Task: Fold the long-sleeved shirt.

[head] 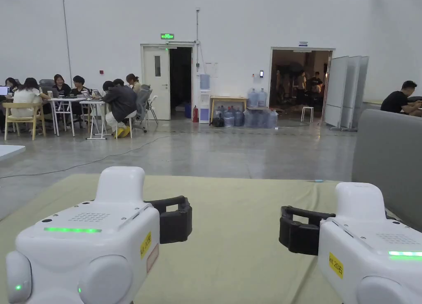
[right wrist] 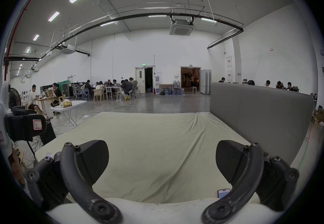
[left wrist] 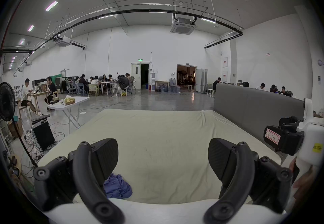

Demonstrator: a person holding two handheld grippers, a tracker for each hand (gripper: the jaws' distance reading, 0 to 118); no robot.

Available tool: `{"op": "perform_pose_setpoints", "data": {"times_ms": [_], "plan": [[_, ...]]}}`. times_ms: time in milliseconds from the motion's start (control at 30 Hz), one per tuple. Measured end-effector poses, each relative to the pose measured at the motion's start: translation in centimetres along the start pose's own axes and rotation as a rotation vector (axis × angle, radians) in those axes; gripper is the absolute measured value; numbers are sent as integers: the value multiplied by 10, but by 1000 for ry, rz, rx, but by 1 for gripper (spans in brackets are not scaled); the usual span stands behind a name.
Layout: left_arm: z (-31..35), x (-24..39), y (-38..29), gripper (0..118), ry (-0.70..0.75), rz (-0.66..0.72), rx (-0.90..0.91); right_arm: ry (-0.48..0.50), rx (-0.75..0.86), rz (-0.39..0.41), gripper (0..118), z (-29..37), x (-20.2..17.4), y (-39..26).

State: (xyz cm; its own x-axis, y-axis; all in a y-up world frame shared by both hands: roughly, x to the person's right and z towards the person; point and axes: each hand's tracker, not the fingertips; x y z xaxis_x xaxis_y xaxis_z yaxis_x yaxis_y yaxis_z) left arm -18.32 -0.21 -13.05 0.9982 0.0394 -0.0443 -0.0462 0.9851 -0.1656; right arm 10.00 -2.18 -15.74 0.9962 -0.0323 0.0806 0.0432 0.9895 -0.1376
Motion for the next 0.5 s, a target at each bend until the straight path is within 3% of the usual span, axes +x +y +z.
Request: {"op": "perform_pose_setpoints", "data": {"times_ms": [500], "plan": [[1,1,-1,104,8,-7,-11,-1,-6,-2,118,1,1,-1]]}}
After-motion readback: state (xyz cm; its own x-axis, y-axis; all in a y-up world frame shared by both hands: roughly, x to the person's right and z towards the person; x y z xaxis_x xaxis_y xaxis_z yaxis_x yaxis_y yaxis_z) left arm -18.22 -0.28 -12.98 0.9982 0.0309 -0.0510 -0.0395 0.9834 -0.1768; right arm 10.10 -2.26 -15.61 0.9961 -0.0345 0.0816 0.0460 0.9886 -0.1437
